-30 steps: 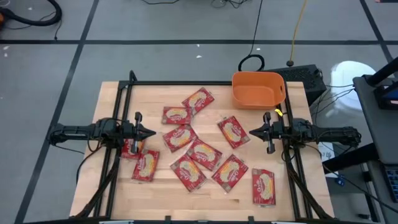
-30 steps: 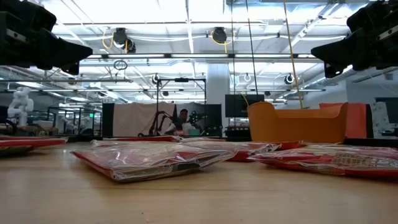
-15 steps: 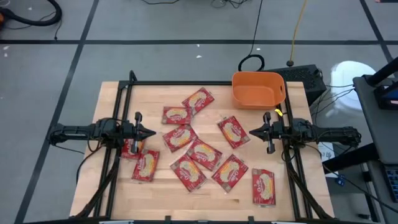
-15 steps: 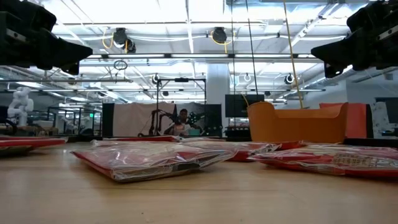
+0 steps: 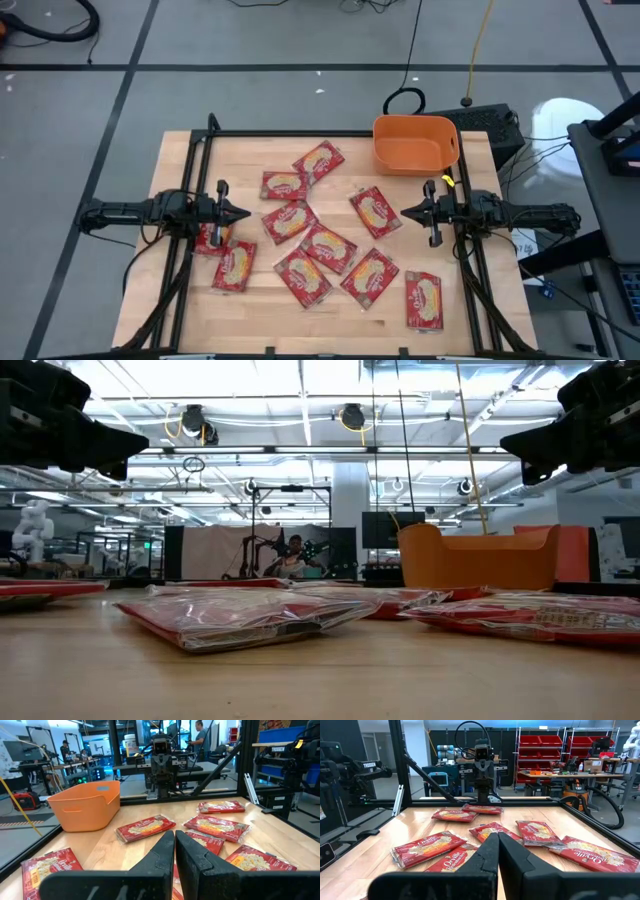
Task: Sort popcorn bags into baskets
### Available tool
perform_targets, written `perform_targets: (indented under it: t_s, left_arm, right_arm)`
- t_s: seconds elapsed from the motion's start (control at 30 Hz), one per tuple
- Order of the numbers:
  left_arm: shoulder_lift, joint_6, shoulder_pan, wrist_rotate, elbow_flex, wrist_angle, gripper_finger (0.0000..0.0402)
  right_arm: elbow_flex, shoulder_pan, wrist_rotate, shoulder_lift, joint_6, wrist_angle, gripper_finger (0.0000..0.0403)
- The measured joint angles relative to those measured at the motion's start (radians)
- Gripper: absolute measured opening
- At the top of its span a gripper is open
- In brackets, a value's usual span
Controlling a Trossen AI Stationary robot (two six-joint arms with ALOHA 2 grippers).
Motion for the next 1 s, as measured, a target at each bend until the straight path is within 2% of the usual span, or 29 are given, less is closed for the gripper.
perform_targets:
  t_s: [0.8,1.0]
  left_arm:
    - [0.0,-0.027,0.0,-0.002,-0.001,0.012,0.0021]
    - [0.041,-0.138,-0.001,-0.109,0.047,-0.011,0.0014]
  right_arm:
    - [0.0,0.0,0.0,0.0,0.0,0.0,0.0]
    - [0.0,0.0,0.0,0.0,0.0,0.0,0.0]
